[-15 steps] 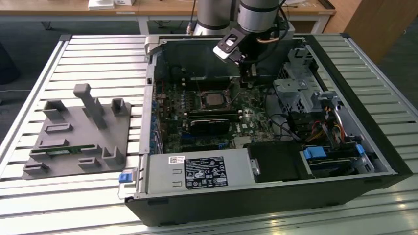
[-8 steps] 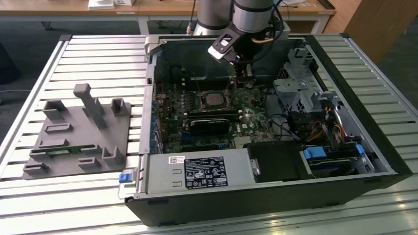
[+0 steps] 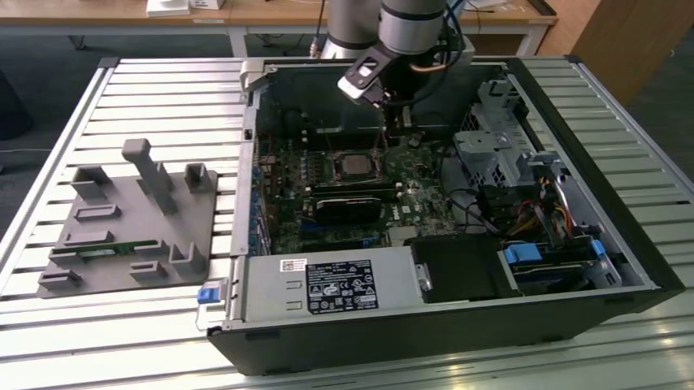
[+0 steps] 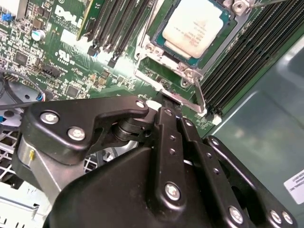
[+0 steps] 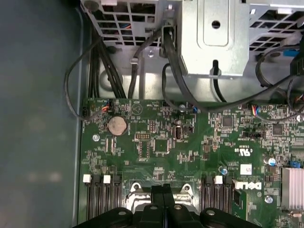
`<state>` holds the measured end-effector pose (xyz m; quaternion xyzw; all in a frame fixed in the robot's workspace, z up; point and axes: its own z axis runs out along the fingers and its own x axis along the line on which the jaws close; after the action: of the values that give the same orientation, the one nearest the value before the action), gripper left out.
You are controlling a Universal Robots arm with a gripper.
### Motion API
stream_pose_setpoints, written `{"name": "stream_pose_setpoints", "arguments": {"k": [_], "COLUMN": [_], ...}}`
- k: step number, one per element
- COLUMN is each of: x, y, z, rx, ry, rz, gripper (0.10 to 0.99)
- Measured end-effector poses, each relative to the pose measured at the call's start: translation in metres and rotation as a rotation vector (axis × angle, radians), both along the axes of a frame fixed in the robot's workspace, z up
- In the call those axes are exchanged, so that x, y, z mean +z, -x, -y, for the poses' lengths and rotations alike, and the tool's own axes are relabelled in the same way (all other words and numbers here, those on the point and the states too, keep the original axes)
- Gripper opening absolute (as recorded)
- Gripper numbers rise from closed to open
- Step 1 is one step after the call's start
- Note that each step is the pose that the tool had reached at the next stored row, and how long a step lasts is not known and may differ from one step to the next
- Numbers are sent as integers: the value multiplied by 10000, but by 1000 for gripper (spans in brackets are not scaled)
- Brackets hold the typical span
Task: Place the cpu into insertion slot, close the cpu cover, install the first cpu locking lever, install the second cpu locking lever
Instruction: 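Close the cpu cover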
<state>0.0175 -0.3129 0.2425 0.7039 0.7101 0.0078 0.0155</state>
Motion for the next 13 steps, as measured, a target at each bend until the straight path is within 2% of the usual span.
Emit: {"name": "stream_pose_setpoints", "arguments": {"k": [13], "x": [-14], "y": [87], "z": [0], "rx": [0], "ry": [-2], "rz": [1], "gripper": [122]}}
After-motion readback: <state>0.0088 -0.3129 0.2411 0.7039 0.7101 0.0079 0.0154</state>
